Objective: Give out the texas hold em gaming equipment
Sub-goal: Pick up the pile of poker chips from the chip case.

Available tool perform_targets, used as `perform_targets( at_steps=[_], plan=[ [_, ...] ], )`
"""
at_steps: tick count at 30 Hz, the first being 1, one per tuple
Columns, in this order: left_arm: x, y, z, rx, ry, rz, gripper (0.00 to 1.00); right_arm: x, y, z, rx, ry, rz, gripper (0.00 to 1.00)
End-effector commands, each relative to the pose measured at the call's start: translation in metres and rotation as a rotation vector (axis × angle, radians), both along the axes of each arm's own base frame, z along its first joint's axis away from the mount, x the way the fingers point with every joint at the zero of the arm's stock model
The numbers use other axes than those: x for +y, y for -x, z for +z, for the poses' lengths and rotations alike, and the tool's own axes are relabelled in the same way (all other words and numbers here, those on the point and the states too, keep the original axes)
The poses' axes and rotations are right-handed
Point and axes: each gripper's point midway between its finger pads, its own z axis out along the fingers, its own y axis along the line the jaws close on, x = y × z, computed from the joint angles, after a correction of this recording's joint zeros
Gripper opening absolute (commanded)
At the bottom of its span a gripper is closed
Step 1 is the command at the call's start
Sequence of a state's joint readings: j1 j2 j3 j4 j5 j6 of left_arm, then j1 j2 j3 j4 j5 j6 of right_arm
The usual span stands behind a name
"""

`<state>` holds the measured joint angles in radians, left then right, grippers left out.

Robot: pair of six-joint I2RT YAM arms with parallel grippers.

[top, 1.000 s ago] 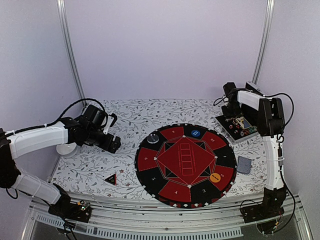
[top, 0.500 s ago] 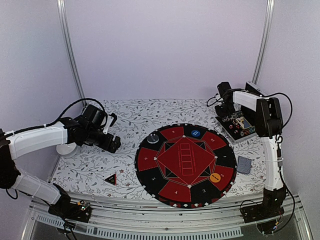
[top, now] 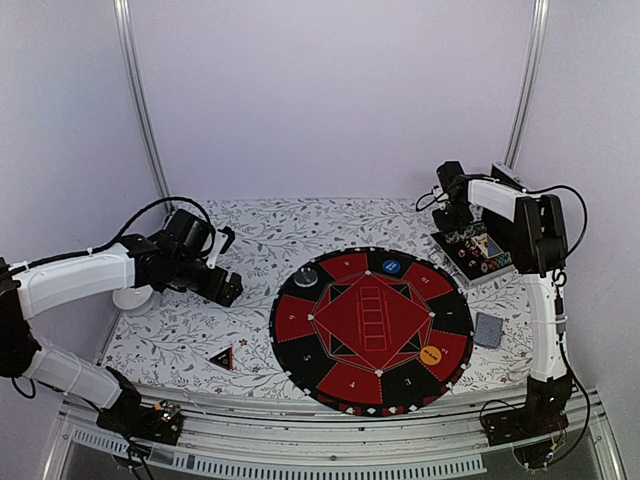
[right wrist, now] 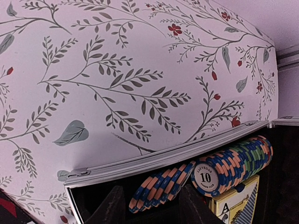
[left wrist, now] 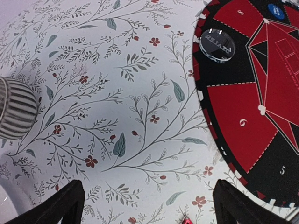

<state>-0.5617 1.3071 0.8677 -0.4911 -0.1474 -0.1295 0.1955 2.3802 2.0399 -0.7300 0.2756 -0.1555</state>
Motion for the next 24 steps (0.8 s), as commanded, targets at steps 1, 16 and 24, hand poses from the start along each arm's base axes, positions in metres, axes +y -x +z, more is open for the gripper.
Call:
perform_targets(
  at_steps=[1,16,24],
  plan=[
    [0.002,-0.001,0.0,-0.006,0.006,-0.004,0.98,0.002,-0.005,0.046,-0.079,-0.018,0.004,0.45],
    [0.001,-0.001,0.001,-0.007,0.01,-0.006,0.98,-0.013,0.002,-0.01,0.033,0.025,-0.048,0.6],
    [0.001,-0.001,0.001,-0.007,0.01,-0.007,0.98,-0.018,0.007,-0.025,0.072,0.022,-0.062,0.6]
  ],
)
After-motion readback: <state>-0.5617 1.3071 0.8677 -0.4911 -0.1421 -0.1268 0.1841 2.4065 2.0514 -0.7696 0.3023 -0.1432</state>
